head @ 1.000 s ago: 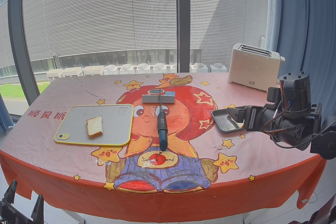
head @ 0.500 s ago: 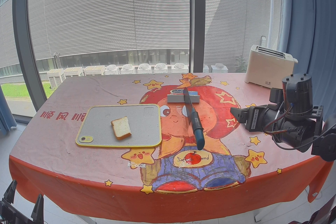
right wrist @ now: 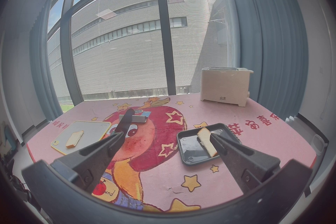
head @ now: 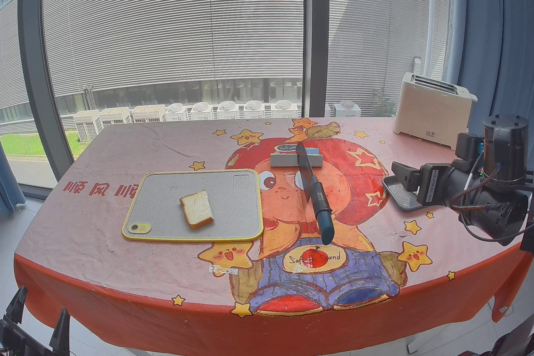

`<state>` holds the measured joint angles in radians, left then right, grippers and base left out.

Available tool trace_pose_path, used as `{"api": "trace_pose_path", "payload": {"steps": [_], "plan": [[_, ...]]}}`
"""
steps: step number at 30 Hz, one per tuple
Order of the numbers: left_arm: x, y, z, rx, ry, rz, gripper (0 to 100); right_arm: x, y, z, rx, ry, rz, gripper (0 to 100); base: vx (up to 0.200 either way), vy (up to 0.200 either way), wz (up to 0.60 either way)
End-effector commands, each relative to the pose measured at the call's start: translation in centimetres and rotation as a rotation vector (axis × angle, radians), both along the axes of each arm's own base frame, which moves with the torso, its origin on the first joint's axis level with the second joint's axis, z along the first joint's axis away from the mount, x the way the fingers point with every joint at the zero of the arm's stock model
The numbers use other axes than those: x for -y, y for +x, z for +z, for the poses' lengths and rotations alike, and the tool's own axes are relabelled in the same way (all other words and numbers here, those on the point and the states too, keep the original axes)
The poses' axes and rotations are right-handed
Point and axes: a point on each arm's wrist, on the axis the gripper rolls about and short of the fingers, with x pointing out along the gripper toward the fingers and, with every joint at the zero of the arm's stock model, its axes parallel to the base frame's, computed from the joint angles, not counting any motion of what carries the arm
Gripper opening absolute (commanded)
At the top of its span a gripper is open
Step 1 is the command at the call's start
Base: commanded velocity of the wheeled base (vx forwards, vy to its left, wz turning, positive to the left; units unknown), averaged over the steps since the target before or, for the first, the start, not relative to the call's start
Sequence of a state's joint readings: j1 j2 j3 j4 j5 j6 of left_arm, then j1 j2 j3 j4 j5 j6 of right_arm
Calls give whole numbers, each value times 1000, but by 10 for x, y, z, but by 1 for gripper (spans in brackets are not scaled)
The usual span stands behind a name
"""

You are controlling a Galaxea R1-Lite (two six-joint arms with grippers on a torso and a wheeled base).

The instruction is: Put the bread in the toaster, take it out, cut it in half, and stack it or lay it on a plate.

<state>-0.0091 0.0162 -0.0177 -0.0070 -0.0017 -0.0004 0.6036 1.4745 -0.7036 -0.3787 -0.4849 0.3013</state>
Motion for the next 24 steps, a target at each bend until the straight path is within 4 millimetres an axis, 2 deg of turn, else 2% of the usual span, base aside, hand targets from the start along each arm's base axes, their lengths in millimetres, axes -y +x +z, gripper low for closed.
{"api": "trace_pose_path", "payload": {"steps": [1, 6, 12, 24], "plan": [[0, 0, -5, -1, -1, 0, 100, 11, -11, 5, 26, 4, -23, 100, 0, 0, 0], [0, 0, -5, -1, -1, 0, 100, 40, -21, 4, 55, 4, -130, 100, 0, 0, 0], [0, 0, -5, -1, -1, 0, 100, 83, -33, -5, 83, -27, -290, 100, 0, 0, 0], [0, 0, -5, -1, -1, 0, 100, 112, -83, -9, 198, -1, -309, 100, 0, 0, 0]]}}
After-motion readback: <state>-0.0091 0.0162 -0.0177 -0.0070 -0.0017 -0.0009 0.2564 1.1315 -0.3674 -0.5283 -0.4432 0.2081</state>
